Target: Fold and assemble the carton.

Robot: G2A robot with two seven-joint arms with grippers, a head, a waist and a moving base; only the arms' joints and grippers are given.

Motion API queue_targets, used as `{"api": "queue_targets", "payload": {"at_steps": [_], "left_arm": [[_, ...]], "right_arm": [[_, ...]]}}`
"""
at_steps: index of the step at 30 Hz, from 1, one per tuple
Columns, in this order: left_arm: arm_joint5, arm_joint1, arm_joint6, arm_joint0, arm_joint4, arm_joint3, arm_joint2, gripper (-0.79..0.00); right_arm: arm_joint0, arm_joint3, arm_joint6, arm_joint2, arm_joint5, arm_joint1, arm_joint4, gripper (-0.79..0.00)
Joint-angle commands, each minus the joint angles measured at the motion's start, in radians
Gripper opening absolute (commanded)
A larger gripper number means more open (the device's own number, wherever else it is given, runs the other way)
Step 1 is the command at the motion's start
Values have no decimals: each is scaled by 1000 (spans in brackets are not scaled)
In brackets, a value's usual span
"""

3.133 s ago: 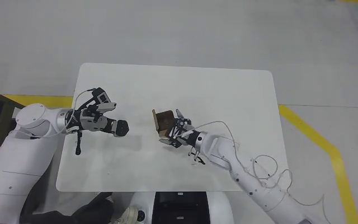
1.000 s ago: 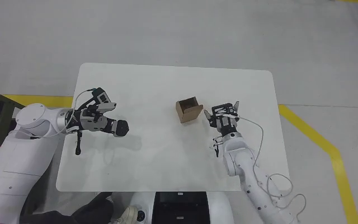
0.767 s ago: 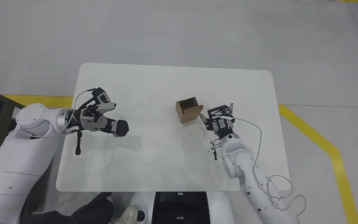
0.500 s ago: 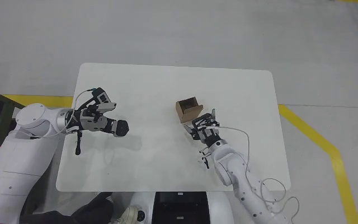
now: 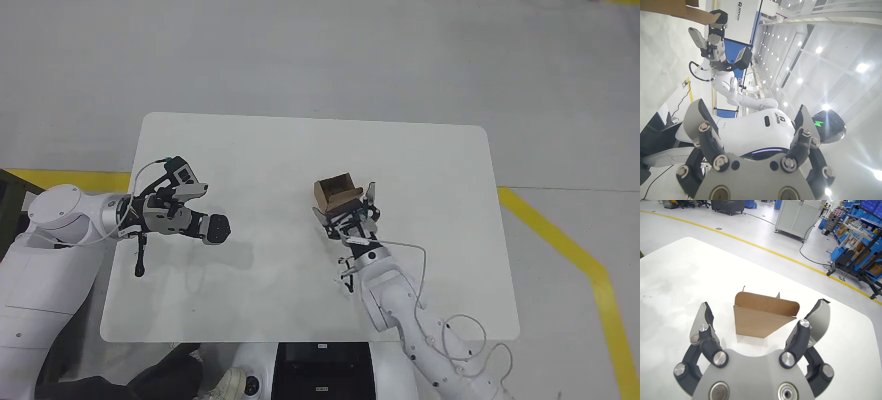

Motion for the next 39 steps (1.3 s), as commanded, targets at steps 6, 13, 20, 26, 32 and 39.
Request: {"api": "queue_targets", "payload": {"at_steps": [6,13,20,26,32,39], "left_arm": [[0,0,0,0,0,0,0,0],[0,0,0,0,0,0,0,0],[0,0,0,0,0,0,0,0],[0,0,0,0,0,0,0,0],[0,0,0,0,0,0,0,0],[0,0,0,0,0,0,0,0]], "right_arm": [[-24,-1,18,28,47,-4,-6,0],[-90,-41,22,91,39,7,-11,0],[-169,-105,16,150,119,14,-56,0],[-180,-111,17,198,123,14,-20,0],[-165,-113,24,210,-59,15,87,0],[-99,-50,37,218,-160,9,182,0]]}}
